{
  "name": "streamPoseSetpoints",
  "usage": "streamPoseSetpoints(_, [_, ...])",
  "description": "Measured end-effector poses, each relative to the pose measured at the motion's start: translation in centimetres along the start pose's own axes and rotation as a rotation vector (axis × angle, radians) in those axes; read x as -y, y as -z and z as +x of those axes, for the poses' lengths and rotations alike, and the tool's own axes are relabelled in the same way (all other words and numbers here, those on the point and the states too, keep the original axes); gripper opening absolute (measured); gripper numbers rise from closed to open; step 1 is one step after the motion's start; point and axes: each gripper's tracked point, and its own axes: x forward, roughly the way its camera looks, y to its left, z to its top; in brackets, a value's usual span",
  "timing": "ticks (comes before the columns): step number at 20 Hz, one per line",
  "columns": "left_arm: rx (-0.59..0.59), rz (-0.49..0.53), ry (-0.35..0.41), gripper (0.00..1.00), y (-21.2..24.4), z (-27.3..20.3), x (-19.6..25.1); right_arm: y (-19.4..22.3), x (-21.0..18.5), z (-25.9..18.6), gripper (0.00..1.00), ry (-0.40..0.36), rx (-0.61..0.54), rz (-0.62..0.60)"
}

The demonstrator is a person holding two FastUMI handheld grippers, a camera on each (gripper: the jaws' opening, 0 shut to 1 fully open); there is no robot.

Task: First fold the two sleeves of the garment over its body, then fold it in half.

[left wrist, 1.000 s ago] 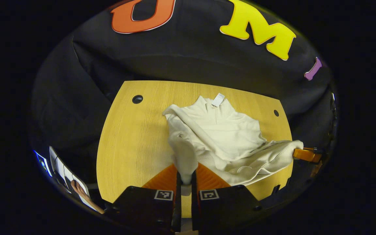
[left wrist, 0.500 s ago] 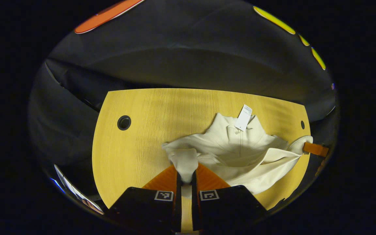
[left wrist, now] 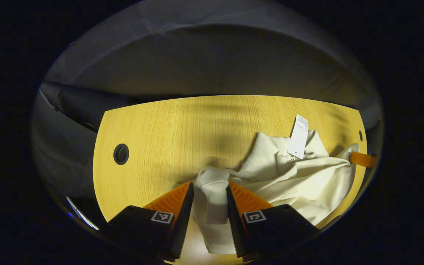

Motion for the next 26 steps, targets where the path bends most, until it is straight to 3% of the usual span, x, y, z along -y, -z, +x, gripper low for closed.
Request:
streamPoseSetpoints(1, [-0.006, -0.016, -0.004, 0.70, 0.4, 0.1, -0.3, -0.4, -0.4, -0.5, 0.32, -0.020, 0.016, -0.014])
streamPoseSetpoints(2, [-0.002, -0.033, -0.026, 0.93, 0.4, 0.1, -1.0, -0.9, -1.1, -1.0, 0.48, -0.033, 0.052, -0.031])
streamPoseSetpoints(3, [0.003, -0.065, -0.012, 0.99, 0.6, -0.3, -0.9, -1.1, -2.0, -1.6, 0.60, -0.066, 0.071, -0.033])
streamPoseSetpoints(5, [0.023, -0.105, 0.004, 0.97, 0.8, -1.5, -1.1, -1.5, -2.1, -3.4, 0.90, -0.066, 0.100, -0.039])
streamPoseSetpoints(6, [0.046, -0.123, 0.020, 0.97, 0.5, -2.4, -0.8, -1.4, -1.7, -3.7, 0.95, -0.045, 0.113, -0.050])
streamPoseSetpoints(8, [0.108, -0.161, 0.057, 0.97, 0.0, -5.7, 0.2, -1.5, -1.7, -6.7, 0.92, -0.026, 0.158, -0.095])
streamPoseSetpoints(9, [0.156, -0.167, 0.068, 0.97, -0.4, -8.0, 0.5, -1.4, -2.2, -8.5, 0.96, -0.024, 0.196, -0.115])
streamPoseSetpoints(10, [0.212, -0.158, 0.065, 0.97, -0.3, -10.7, 0.5, -1.3, -2.5, -11.7, 0.92, -0.019, 0.253, -0.129])
streamPoseSetpoints(11, [0.284, -0.154, 0.060, 0.97, 0.1, -14.2, 0.7, -1.2, -2.8, -14.8, 0.96, -0.020, 0.308, -0.138])
streamPoseSetpoints(13, [0.414, -0.175, 0.072, 0.97, 0.9, -20.6, 0.9, -1.0, -3.2, -22.3, 0.96, -0.034, 0.435, -0.188])
streamPoseSetpoints(15, [0.580, -0.176, 0.033, 0.96, 1.8, -27.9, 0.5, -0.2, -3.0, -29.9, 0.96, -0.024, 0.595, -0.230])
streamPoseSetpoints(16, [0.669, -0.169, 0.017, 0.97, 2.9, -31.7, 0.5, 1.3, -3.0, -34.7, 0.96, -0.033, 0.678, -0.232])
streamPoseSetpoints(18, [0.775, -0.158, 0.043, 0.97, 4.6, -35.5, 1.3, 3.5, -2.4, -40.2, 0.96, -0.038, 0.809, -0.241])
streamPoseSetpoints(22, [0.908, -0.150, 0.031, 0.96, 7.8, -38.6, 1.5, 9.3, 1.2, -45.2, 0.96, -0.003, 0.916, -0.306])
streamPoseSetpoints(23, [0.944, -0.149, 0.018, 0.96, 9.0, -39.8, 2.0, 10.9, 1.4, -45.9, 0.92, -0.013, 0.930, -0.292])
streamPoseSetpoints(26, [0.955, -0.157, -0.001, 0.96, 11.0, -41.5, 2.2, 13.9, 0.4, -47.4, 0.96, -0.048, 0.964, -0.328])
